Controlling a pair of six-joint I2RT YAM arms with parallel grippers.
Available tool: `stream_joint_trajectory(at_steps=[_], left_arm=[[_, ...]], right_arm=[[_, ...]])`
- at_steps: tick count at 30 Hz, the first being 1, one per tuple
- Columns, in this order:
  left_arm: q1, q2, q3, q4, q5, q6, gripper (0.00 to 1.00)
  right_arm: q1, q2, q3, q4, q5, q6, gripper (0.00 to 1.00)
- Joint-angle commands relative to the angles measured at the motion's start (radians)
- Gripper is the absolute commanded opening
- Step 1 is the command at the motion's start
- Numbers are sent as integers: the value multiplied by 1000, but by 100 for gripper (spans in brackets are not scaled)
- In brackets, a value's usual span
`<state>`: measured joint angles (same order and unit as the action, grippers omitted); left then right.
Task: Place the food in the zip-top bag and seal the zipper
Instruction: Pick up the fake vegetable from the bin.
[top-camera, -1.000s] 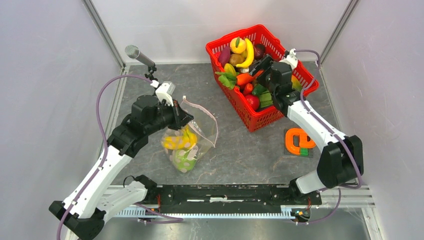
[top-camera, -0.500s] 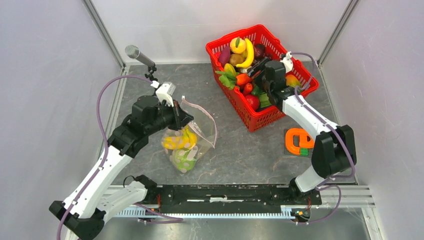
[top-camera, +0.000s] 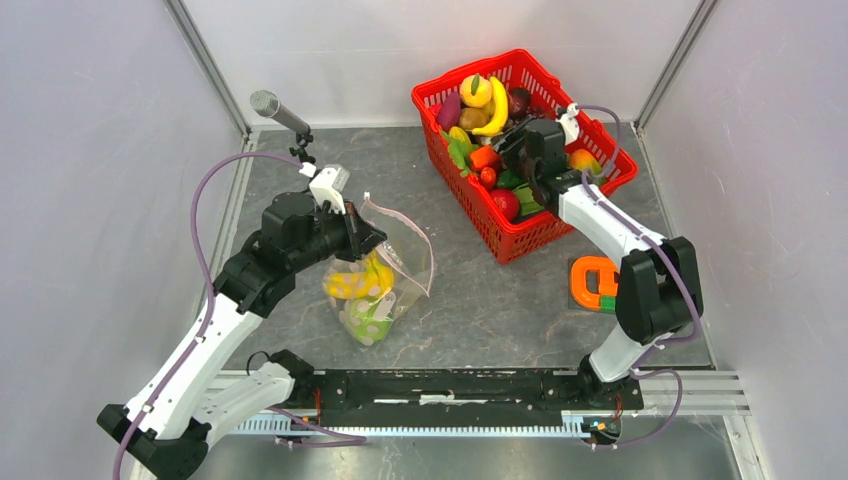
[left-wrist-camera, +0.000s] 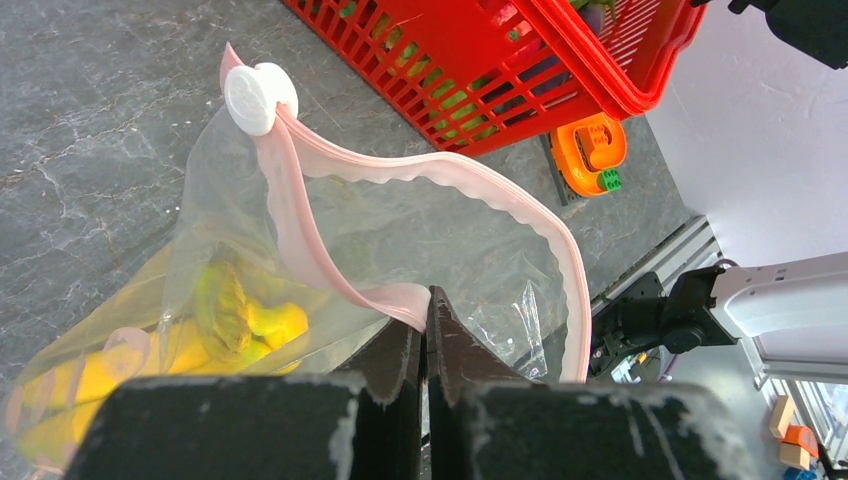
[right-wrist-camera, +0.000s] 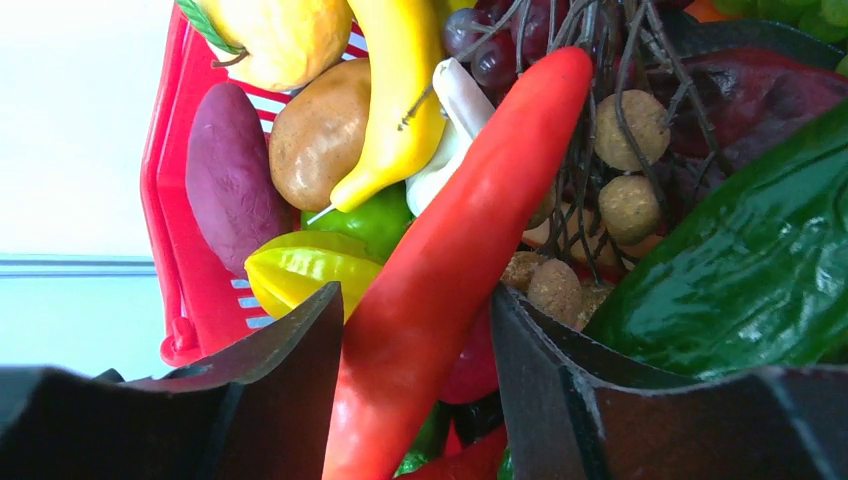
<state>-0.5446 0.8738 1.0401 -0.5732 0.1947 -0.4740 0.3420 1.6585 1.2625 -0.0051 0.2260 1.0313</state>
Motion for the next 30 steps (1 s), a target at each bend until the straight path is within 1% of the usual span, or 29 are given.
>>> stream_joint_trajectory(at_steps=[1, 2, 4, 7, 9, 14, 18, 21, 24, 27, 30], left_arm=[[4, -15, 2, 47, 20, -29, 2], [5, -15, 1, 47, 21, -29, 2], [5, -15, 1, 47, 20, -29, 2], [4, -9, 1, 47, 22, -31, 2], [5, -11, 1, 47, 23, -32, 2], [5, -11, -2, 48, 17, -31, 2], [5, -3, 0, 49, 20, -29, 2], [5, 3, 1, 53, 27, -30, 2], [5, 5, 0, 53, 32, -32, 2], [5, -2, -3, 53, 34, -32, 2], [5, -11, -6, 53, 26, -32, 2]], right_arm=[[-3, 4, 18, 39, -3, 22, 58], [-3, 2, 13, 41, -3, 25, 57], [-3, -14, -9, 61, -2, 33, 49], [-3, -58, -73, 148, -5, 30, 39], [-3, -101, -122, 211, -2, 11, 35], [-4, -217, -223, 319, 23, -37, 31], [-3, -317, -310, 449, 54, -123, 27], [-3, -363, -367, 551, 75, -204, 22], [-3, -397, -406, 602, 80, -261, 20], [-3, -433, -448, 687, 30, -327, 18], [-3, -470, -483, 801, -73, -386, 13]])
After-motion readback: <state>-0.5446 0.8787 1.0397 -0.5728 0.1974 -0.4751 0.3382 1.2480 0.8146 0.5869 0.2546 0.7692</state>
